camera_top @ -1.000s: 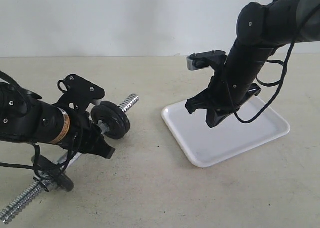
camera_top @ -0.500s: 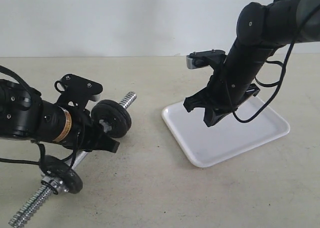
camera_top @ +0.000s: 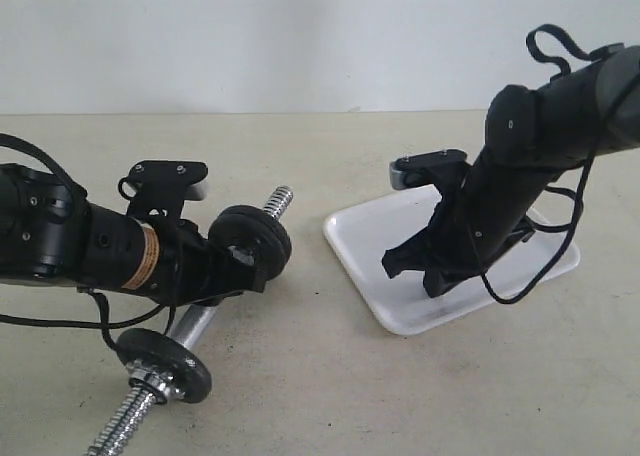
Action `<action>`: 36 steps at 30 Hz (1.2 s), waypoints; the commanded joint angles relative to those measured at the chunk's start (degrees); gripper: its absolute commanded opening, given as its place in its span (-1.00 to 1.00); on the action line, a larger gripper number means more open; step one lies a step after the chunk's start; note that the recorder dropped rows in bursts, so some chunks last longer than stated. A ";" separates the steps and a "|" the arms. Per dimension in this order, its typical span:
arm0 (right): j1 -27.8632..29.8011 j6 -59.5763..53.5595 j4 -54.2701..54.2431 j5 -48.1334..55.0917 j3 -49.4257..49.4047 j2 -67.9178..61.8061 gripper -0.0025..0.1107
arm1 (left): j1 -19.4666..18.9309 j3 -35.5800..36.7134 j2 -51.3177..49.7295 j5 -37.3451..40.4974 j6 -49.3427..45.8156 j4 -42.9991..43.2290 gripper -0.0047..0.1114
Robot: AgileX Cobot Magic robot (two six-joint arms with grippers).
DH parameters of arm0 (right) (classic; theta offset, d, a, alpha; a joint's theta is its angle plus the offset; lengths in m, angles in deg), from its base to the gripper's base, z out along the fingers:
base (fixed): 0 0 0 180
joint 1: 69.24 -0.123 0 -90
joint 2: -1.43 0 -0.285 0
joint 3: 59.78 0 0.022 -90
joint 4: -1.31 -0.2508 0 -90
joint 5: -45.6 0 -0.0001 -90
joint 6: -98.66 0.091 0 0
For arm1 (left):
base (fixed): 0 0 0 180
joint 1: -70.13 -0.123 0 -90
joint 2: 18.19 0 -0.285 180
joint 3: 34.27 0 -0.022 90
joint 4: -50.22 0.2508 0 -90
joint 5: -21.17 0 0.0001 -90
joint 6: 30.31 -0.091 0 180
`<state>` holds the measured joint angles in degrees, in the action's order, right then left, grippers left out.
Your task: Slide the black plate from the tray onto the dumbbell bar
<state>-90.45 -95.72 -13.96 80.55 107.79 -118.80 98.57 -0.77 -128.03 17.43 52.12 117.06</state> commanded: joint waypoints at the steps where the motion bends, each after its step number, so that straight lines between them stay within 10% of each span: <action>1: 0.06 -0.10 0.10 -5.55 -4.17 0.37 -0.96 | 0.11 -1.61 -0.54 -4.55 5.03 -6.40 -0.84; 36: 0.06 -2.26 0.10 -11.18 -5.52 0.37 -0.96 | 0.11 -1.61 -8.33 -20.67 0.24 -50.85 -0.84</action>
<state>-90.45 -97.52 -14.43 69.46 102.97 -117.77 98.95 -2.08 -136.78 -0.60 50.55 68.32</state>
